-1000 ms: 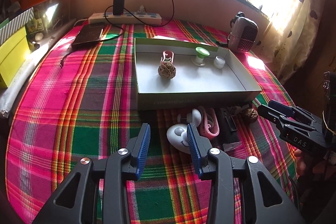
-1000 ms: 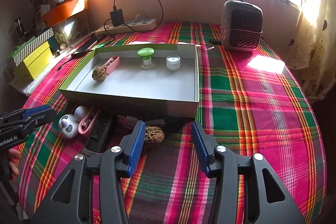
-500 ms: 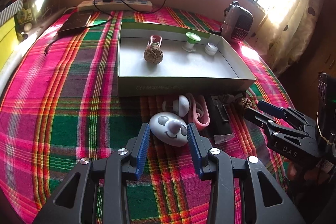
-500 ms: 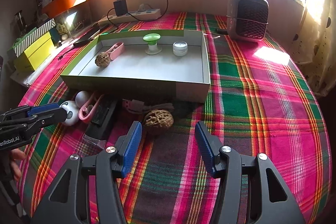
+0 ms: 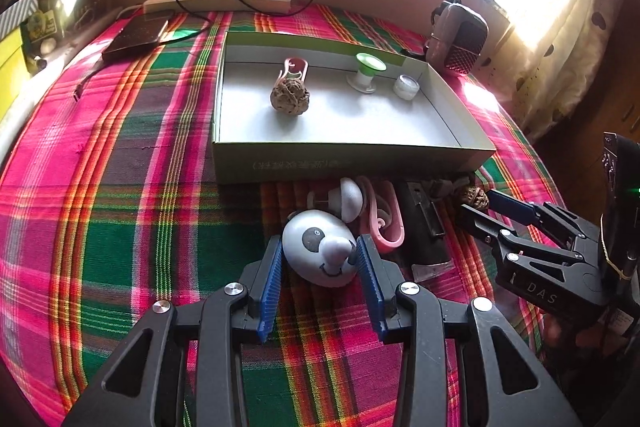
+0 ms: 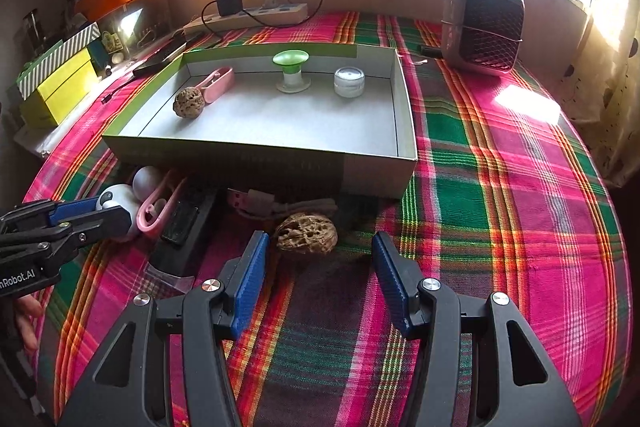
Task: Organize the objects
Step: 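Grasp the white panda toy with the left tool while the right tool grasps the walnut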
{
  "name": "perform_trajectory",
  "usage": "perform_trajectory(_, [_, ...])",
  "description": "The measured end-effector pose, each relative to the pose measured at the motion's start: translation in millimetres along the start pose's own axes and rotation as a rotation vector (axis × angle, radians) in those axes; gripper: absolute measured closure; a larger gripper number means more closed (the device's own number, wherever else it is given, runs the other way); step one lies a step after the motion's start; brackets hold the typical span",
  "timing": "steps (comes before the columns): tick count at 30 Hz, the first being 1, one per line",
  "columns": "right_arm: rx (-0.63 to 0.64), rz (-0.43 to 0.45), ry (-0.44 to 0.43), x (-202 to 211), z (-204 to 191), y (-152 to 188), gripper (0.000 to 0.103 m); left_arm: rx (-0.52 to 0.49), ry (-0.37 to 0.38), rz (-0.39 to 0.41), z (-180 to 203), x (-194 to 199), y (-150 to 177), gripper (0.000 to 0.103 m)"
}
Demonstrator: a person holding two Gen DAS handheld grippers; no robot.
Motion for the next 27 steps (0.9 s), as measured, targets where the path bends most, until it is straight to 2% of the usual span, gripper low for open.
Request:
perform_trajectory(23, [-0.017,-0.002,0.023,-2.3,6.8,-3.0,0.049,0.021,0.000,0.006,-2.4,-1.7,-3.6,0.070])
perform_trajectory(27, [-0.017,0.002,0.023,-1.8,6.9,-3.2,0.058,0.022,0.001,0.006,-2.1,-1.1,-2.9,0.071])
Point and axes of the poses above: each gripper's, at about its wrist camera, not at the fingertips, and x roughly against the way its jaws point, z to its right, y to its underside, the point moved 10 cm from there along -x, roughly the way its jaws point, and after that the axes turned 5 degrees about y, right-handed, at the moved point
